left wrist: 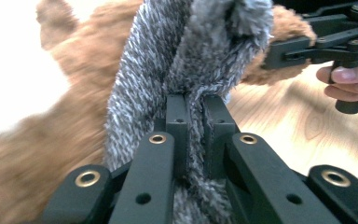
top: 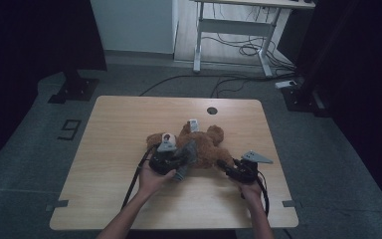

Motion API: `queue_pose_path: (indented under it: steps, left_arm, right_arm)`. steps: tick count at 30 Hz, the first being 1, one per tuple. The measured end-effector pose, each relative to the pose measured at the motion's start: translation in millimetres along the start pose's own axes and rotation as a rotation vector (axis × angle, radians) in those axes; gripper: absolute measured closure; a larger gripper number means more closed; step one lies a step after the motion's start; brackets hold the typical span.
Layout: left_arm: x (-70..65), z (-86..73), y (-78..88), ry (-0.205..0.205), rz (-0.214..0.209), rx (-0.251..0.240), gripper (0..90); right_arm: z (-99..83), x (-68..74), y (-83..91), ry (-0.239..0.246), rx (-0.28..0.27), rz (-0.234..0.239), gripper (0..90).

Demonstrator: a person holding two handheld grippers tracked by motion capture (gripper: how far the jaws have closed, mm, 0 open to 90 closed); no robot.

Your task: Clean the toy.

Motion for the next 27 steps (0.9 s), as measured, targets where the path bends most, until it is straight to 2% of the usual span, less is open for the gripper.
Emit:
queue_pose_path:
  steps: [2,6,9,12,17,20,23,27]
  left_arm:
    - [6.9,-3.7,7.3,0.029,-0.001,-0.01,82.5]
    - [10.8,-2.4,14.5,0.047,0.004,-0.032,82.5]
    - [1.5,7.3,12.4,0.024,-0.005,-0.046,82.7]
    - [-16.0,22.2,5.9,-0.014,-0.028,-0.059,82.7]
    - [-51.1,50.5,-11.7,-0.074,-0.087,-0.076,82.6]
    - [-66.9,62.8,-27.3,-0.076,-0.139,-0.075,82.6]
    - [-72.6,65.3,-49.9,-0.052,-0.172,-0.043,82.6]
    - [-69.6,50.8,-71.7,-0.05,-0.152,0.014,82.6]
  right_arm:
    - [-0.3,0.0,0.3,0.004,0.003,0.004,57.2]
    - [-0.4,0.0,0.3,0.007,0.005,0.004,57.2]
    - [-0.6,-0.6,-0.1,0.005,0.005,0.001,57.2]
    - [-0.6,-0.9,0.0,0.004,0.004,-0.001,57.3]
    - [-0.7,-1.1,-0.4,0.001,0.003,-0.002,57.2]
    - [-0.6,-1.0,-0.3,0.003,0.002,-0.005,57.2]
    - [-0.4,-1.0,-0.8,0.0,0.0,-0.005,57.2]
    - [-0.1,-1.3,-1.4,-0.003,0.0,-0.009,57.4]
Point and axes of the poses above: each handheld gripper's, and its own axes: y roughly backward along the jaws, z roughly out of its top, x roughly to its left, the point moved 9 cm from there along -y, roughly forward along the jaws, and after that the axes turned 9 degrees about -y, right-handed, at the moved point
